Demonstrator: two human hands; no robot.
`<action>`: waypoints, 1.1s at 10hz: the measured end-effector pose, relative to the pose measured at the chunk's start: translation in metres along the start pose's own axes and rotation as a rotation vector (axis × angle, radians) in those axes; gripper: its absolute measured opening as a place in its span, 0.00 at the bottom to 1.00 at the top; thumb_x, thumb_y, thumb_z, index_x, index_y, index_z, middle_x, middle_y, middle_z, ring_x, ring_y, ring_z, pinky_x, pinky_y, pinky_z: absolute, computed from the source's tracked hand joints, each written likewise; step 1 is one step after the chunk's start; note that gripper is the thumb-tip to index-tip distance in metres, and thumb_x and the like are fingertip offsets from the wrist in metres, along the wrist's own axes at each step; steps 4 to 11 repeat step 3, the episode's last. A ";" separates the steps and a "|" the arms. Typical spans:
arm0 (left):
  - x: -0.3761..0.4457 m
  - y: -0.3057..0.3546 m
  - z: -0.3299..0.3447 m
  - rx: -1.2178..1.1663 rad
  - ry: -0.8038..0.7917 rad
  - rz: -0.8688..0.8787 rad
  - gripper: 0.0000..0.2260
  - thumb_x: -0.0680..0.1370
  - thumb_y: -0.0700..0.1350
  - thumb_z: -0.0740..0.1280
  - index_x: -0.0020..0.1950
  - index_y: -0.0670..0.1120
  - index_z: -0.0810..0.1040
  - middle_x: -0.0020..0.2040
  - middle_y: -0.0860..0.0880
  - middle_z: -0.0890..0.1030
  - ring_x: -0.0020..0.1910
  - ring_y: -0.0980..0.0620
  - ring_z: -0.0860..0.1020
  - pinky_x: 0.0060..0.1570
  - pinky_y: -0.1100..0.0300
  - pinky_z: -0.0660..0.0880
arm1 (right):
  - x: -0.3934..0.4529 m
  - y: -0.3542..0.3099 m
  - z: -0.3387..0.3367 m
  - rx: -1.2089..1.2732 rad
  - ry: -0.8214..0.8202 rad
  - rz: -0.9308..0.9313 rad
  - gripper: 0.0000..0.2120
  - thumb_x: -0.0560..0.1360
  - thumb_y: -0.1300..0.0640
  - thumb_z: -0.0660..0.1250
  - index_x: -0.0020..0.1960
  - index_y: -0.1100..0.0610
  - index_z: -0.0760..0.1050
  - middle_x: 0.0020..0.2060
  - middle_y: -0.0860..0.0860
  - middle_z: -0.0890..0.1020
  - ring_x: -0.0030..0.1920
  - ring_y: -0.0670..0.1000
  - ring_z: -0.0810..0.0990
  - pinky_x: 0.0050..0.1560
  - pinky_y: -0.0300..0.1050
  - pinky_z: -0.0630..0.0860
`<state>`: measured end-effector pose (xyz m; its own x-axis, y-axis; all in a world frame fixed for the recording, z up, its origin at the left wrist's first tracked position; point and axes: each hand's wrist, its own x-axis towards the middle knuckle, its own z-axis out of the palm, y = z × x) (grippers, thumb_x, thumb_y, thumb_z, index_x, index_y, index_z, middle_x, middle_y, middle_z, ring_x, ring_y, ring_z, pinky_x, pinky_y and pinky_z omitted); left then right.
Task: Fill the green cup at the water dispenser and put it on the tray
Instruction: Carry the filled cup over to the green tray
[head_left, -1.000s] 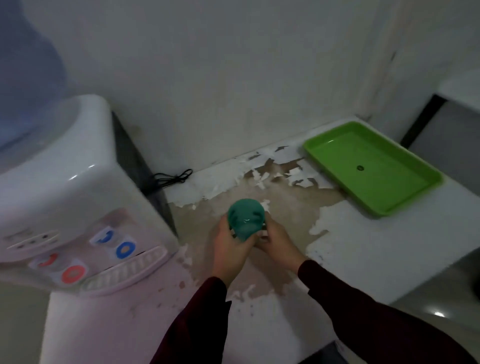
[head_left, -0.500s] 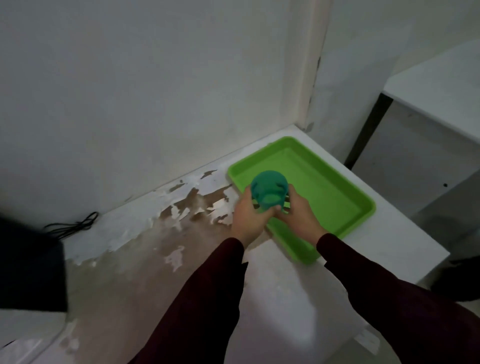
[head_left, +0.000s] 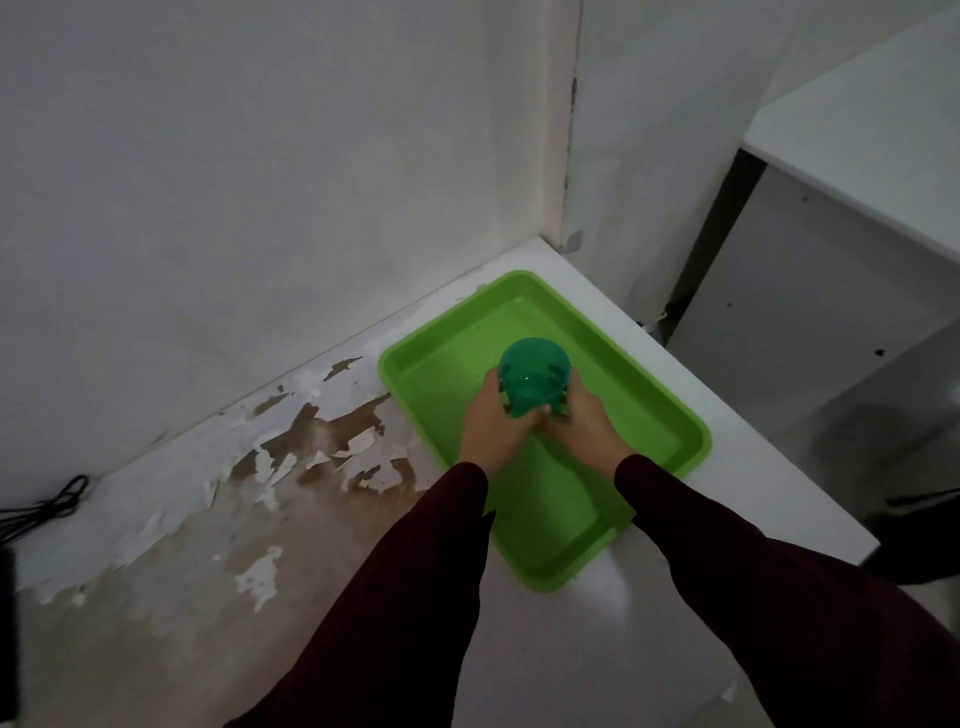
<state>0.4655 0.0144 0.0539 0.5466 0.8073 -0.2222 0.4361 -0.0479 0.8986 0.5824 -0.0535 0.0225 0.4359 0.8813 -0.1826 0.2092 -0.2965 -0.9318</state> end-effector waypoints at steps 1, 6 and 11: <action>0.001 0.001 0.000 0.030 0.002 -0.006 0.31 0.70 0.46 0.74 0.69 0.46 0.66 0.65 0.46 0.75 0.50 0.57 0.74 0.37 0.76 0.70 | -0.001 -0.001 0.000 -0.009 -0.011 0.020 0.29 0.75 0.58 0.67 0.71 0.56 0.58 0.55 0.50 0.76 0.51 0.46 0.76 0.40 0.28 0.73; -0.013 0.001 -0.010 0.092 -0.037 -0.033 0.35 0.72 0.46 0.72 0.74 0.46 0.59 0.70 0.42 0.70 0.62 0.45 0.73 0.59 0.53 0.72 | -0.017 -0.003 0.008 -0.010 -0.016 0.089 0.33 0.75 0.57 0.68 0.74 0.57 0.54 0.65 0.56 0.74 0.59 0.52 0.75 0.54 0.40 0.73; -0.013 0.001 -0.010 0.092 -0.037 -0.033 0.35 0.72 0.46 0.72 0.74 0.46 0.59 0.70 0.42 0.70 0.62 0.45 0.73 0.59 0.53 0.72 | -0.017 -0.003 0.008 -0.010 -0.016 0.089 0.33 0.75 0.57 0.68 0.74 0.57 0.54 0.65 0.56 0.74 0.59 0.52 0.75 0.54 0.40 0.73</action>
